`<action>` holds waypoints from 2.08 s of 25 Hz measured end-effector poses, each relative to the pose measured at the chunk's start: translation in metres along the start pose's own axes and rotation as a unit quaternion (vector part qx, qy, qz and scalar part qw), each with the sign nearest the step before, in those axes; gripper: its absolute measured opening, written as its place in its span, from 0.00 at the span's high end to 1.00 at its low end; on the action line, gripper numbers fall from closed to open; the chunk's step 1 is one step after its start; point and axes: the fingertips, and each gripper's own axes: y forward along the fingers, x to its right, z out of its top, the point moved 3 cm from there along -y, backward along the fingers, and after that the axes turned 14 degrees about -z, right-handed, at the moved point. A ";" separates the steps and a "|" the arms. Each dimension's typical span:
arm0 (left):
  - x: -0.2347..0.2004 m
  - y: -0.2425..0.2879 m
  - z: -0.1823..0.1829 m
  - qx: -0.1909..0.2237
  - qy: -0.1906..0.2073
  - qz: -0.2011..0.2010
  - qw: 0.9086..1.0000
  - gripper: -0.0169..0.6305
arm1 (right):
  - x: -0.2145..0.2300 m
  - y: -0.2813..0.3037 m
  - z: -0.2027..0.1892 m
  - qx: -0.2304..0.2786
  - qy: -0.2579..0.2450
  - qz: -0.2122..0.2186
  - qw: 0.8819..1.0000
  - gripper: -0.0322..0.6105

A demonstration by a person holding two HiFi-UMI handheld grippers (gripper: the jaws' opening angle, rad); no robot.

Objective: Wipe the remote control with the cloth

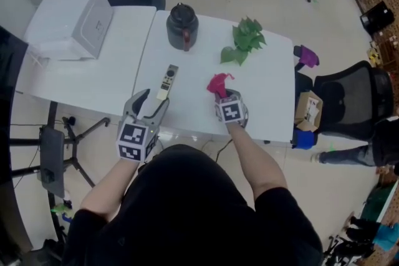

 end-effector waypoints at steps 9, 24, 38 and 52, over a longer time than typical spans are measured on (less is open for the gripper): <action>0.015 -0.017 0.009 0.003 0.052 -0.014 0.999 0.83 | 0.002 0.037 -0.021 -0.063 -0.020 -0.010 0.998 0.77; 0.021 -0.020 0.008 -0.005 0.082 -0.021 0.996 0.97 | 0.008 0.037 -0.026 -0.086 -0.022 -0.024 0.996 0.64; 0.029 0.012 0.030 0.022 0.107 -0.062 0.992 0.97 | -0.002 -0.159 0.088 0.203 0.055 0.055 0.976 0.63; 0.065 0.033 0.055 0.036 0.156 -0.118 0.980 0.97 | -0.050 -0.243 0.110 0.286 0.054 0.108 0.951 0.91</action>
